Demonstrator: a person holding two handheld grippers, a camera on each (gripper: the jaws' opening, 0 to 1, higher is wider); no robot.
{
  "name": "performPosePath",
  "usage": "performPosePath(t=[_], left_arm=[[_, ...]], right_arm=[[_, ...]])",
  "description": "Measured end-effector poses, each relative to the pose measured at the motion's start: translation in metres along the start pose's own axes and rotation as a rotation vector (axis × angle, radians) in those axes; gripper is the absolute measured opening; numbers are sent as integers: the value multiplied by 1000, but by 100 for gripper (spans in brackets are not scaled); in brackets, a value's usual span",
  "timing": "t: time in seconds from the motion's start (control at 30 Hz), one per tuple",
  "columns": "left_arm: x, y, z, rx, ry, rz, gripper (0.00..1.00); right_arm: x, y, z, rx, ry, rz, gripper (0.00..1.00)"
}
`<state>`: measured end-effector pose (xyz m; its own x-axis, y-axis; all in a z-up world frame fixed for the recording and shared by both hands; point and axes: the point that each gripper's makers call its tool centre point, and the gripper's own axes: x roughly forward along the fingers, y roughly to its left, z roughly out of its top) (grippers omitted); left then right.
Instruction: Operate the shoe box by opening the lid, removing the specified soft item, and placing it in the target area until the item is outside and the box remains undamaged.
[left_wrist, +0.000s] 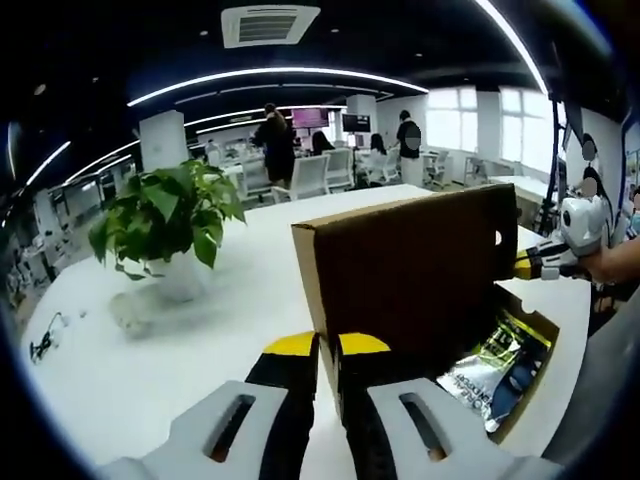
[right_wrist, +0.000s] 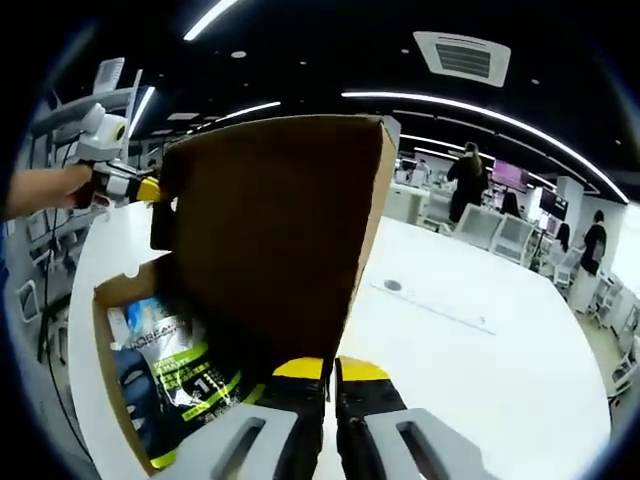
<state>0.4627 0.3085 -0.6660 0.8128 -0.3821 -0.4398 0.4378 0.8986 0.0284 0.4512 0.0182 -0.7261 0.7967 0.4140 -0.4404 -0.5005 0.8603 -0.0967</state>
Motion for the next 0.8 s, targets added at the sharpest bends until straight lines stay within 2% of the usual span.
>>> performPosePath(t=[0.33, 0.67, 0.8], left_arm=[[5, 6, -34, -88, 39, 9, 7], [14, 4, -45, -93, 66, 7, 1], [16, 7, -43, -110, 58, 10, 1]], right_arm=[[5, -1, 2, -10, 8, 5, 0], [10, -4, 5, 2, 20, 9, 0], [12, -5, 5, 8, 23, 11, 0]])
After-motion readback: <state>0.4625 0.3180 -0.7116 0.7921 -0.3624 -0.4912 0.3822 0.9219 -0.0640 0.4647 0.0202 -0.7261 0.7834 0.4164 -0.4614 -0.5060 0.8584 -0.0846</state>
